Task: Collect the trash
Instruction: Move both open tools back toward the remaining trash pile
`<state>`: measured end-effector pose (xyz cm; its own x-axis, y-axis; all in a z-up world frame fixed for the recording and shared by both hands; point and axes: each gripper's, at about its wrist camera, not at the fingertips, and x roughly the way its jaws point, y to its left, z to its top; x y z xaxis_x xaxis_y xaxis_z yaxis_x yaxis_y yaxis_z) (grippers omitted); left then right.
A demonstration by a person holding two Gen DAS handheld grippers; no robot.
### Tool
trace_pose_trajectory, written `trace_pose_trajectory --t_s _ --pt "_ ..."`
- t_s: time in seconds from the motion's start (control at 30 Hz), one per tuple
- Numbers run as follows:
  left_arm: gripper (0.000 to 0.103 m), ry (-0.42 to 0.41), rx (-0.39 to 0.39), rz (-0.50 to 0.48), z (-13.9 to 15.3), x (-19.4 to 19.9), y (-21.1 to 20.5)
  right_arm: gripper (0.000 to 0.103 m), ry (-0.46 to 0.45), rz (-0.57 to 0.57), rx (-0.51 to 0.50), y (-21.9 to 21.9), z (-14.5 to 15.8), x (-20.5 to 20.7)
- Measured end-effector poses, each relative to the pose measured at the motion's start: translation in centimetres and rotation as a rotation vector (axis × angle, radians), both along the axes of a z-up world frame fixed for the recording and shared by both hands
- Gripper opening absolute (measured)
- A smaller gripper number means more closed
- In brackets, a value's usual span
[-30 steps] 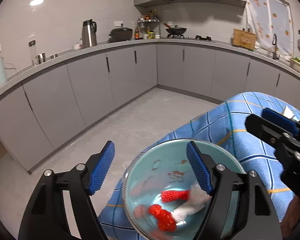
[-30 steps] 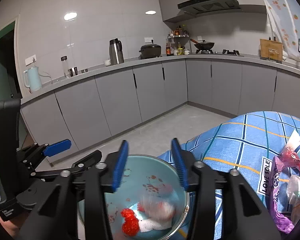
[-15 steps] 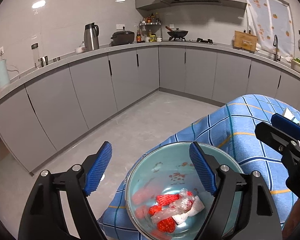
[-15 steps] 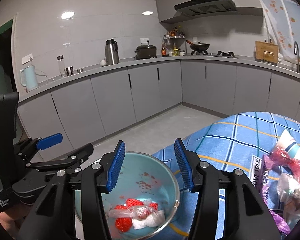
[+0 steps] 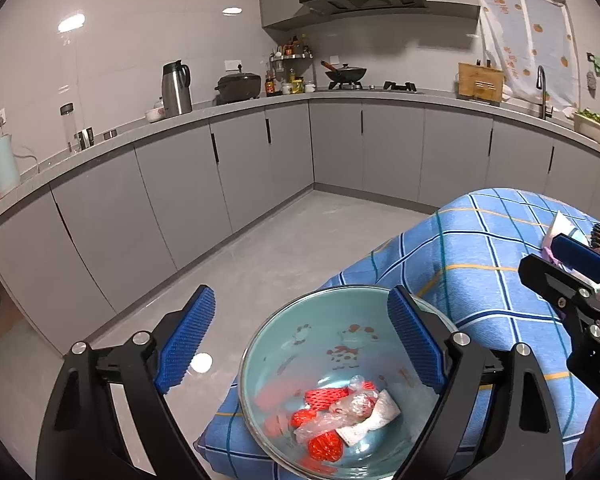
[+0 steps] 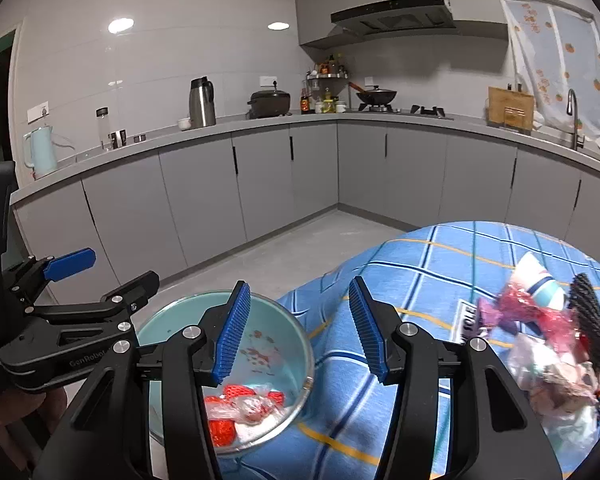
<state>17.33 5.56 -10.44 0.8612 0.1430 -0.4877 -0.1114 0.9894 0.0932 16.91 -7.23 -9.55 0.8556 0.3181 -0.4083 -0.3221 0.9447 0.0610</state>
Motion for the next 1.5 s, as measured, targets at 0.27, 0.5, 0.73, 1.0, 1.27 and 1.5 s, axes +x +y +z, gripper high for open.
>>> trace_pose_trajectory --t_s 0.27,0.5,0.73,1.0,1.27,1.5 --pt "0.089 -0.01 0.014 -0.058 0.5 -0.6 -3.0 0.054 -0.02 -0.07 -0.01 -3.5 0.5 -1.6" --pt "0.089 0.0 0.036 -0.141 0.2 -0.8 -7.0 0.055 -0.036 -0.138 -0.02 -7.1 0.4 -3.5" --pt "0.09 0.005 0.057 -0.22 -0.1 -0.5 -11.2 0.056 -0.051 -0.223 -0.021 -11.1 0.5 -5.3" --pt "0.09 0.031 0.075 -0.317 -1.2 0.5 -16.3 0.058 -0.053 -0.391 -0.076 -16.0 -0.2 -7.3" --pt "0.09 0.069 0.103 -0.392 -2.7 1.8 -21.6 0.059 -0.019 -0.498 -0.059 -20.8 -1.7 -8.0" --pt "0.09 0.147 0.133 -0.419 -5.1 3.2 -25.1 0.06 -0.008 -0.52 -0.042 -22.5 -2.6 -8.7"
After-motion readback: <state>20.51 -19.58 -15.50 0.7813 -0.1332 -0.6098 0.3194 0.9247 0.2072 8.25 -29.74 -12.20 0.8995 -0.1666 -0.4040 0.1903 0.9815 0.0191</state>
